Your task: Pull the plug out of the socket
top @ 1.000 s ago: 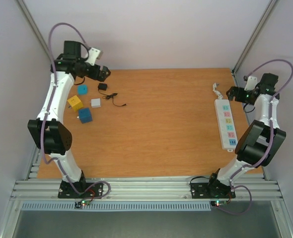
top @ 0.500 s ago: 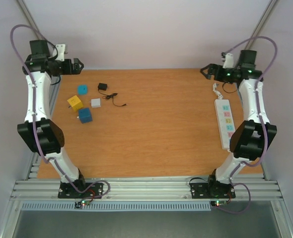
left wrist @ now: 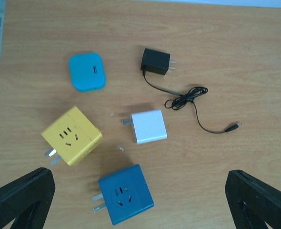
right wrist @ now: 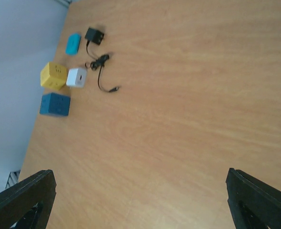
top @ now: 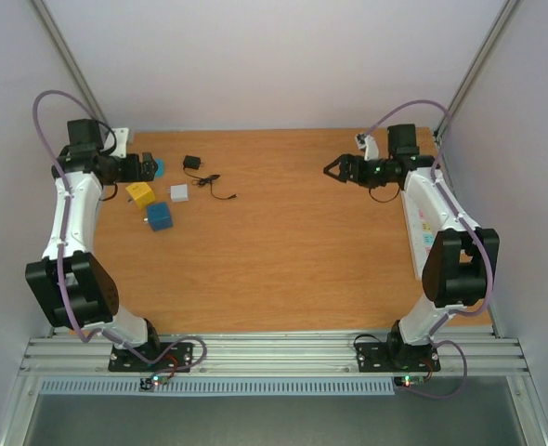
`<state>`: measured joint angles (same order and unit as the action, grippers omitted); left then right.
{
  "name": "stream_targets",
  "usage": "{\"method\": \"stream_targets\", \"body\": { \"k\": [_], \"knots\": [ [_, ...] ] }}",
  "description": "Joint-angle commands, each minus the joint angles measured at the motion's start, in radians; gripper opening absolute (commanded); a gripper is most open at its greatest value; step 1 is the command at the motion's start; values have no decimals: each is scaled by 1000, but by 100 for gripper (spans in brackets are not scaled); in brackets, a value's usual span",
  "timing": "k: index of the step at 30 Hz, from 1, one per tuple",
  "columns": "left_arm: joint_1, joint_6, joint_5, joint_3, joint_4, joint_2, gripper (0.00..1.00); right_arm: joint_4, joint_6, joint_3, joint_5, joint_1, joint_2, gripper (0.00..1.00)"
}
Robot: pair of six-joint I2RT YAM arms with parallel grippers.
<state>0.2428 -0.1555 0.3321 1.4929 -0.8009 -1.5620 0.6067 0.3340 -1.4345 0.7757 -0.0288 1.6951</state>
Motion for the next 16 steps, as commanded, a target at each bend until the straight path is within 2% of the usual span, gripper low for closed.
{"method": "stream_targets", "body": {
  "k": [1, 16],
  "knots": [
    [0, 35, -10, -62, 99, 47, 100, -61, -30, 60, -4, -41, -69, 99],
    [-8, 106, -18, -81, 117, 45, 100, -67, -27, 95, -32, -46, -101, 99]
  ]
}}
